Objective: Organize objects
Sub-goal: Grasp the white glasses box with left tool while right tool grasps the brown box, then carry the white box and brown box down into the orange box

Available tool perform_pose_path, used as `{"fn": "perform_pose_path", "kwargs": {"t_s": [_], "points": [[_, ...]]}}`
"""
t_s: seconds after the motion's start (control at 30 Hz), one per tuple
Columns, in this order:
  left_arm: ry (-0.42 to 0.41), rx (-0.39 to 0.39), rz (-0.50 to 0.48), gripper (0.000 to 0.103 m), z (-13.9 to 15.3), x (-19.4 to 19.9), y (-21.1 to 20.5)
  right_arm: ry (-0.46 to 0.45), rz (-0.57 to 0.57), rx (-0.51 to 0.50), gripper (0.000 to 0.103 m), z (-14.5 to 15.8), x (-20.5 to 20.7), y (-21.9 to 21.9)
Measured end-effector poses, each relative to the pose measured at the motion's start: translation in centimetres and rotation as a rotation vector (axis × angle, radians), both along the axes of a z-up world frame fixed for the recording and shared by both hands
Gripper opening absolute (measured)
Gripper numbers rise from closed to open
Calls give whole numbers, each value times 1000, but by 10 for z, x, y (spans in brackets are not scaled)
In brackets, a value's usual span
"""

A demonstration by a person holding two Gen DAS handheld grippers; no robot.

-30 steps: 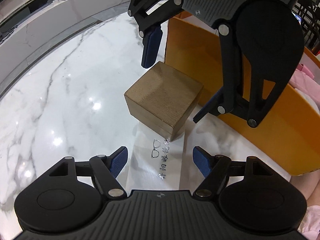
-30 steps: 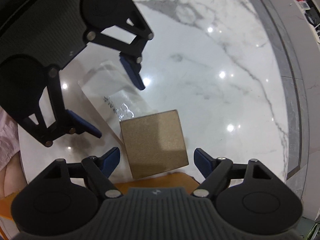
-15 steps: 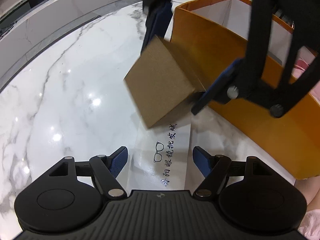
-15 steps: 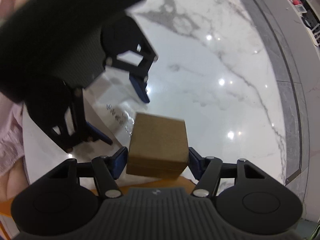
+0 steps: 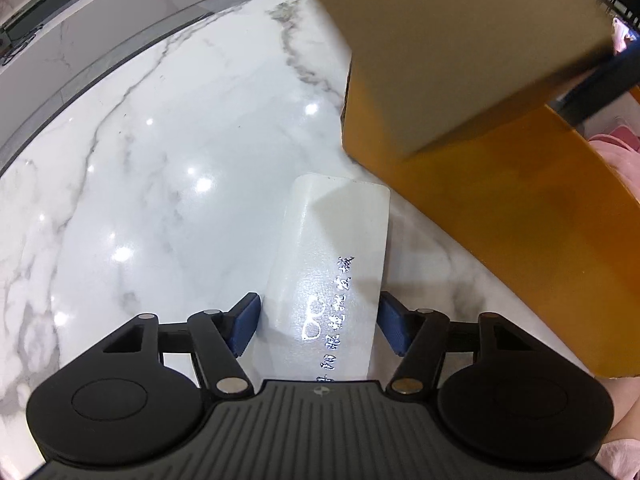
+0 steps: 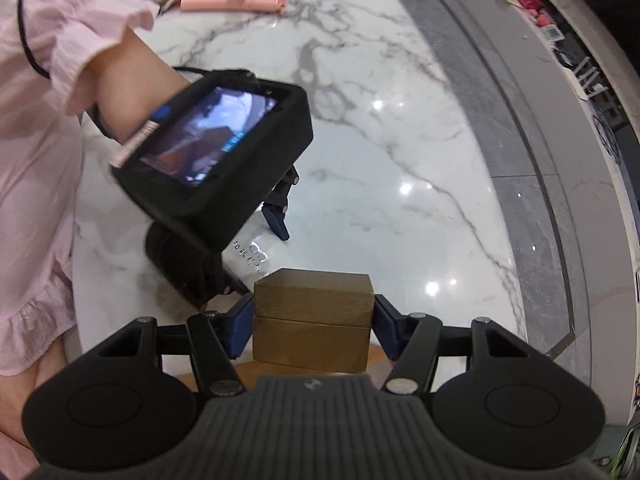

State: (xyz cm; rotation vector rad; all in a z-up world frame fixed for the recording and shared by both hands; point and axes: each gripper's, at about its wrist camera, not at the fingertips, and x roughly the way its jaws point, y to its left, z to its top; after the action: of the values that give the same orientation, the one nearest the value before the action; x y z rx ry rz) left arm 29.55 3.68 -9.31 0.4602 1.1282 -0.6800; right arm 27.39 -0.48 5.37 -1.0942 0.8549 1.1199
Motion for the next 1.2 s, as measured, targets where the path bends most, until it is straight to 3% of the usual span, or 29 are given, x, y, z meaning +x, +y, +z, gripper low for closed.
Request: {"fn": "perform_pose_path", "kwargs": {"t_s": [0.17,0.43,0.67,0.83,1.03,1.2], "points": [[-64,80,-15,72,6,-16,-7,-20,-57,13,63,22,-6,-32],[-190,72,14,71,58,-36,-8,-58,-148,30,63,33,-20,-80],[-338,86,-87,71,132,-67,-35,-99,-199,35,63,37,-34,-114],[-429,92,-221,71,168,-87,-82,-131,-235,36,63,45,-43,-142],[-467,118,-401,71,163,-92,-156,-164,-284,33,63,46,-51,-176],[-445,171,-505,71,126,-80,-196,-184,-278,11,63,32,-51,-192]]}}
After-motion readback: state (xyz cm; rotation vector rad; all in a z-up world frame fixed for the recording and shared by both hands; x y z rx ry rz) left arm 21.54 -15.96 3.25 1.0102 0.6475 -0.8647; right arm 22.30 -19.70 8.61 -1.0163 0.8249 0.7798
